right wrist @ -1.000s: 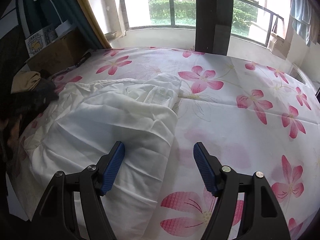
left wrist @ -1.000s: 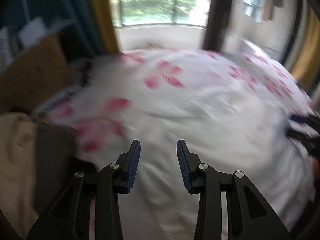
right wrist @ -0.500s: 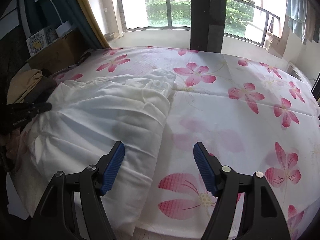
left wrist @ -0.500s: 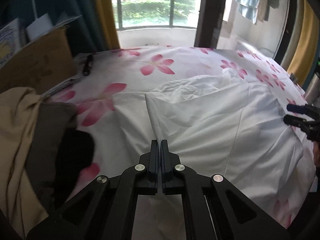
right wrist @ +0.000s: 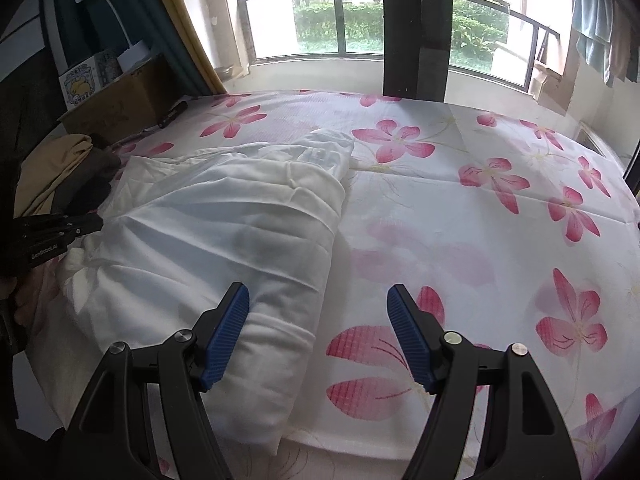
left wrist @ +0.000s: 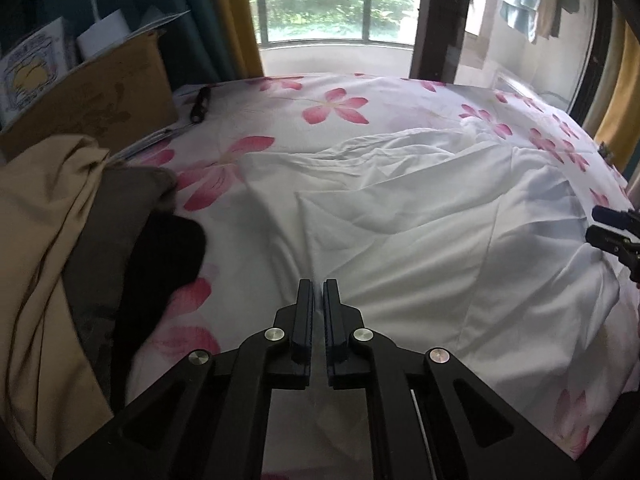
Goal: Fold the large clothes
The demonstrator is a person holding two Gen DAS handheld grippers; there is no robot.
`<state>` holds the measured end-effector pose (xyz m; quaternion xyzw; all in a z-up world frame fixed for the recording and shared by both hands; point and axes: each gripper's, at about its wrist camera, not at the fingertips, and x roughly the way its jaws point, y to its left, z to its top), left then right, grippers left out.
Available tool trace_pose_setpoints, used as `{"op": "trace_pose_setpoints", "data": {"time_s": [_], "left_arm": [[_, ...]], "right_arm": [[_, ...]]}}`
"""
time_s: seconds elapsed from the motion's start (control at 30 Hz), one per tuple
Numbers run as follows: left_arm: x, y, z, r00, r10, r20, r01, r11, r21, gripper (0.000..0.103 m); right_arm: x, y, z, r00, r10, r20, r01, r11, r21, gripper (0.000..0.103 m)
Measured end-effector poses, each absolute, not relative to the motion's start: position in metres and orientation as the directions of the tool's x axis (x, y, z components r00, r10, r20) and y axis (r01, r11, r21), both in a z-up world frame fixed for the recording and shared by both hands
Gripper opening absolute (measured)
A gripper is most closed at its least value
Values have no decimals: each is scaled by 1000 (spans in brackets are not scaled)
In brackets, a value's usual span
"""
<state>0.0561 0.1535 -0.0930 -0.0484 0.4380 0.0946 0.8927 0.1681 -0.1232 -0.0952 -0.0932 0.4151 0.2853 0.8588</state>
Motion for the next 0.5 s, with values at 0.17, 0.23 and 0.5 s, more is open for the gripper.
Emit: {"op": "trace_pose_setpoints", "data": {"time_s": [0.17,0.23,0.5], "left_arm": [[37,160,-88,617,101,-781,-274,957,-93,29],[26,161,-85,645,56,-762,-282,944,-170,38],[1,147,-87,676,15,-737,-288,926,-246,46]], "right_arm": [[163,-131,-92,496,410,-765,-558,826,81,72],[161,-136,-91,495,410,-766,-543,834,95,72],[154,-154,-89,505,405,-762,-522,847,104,75]]}}
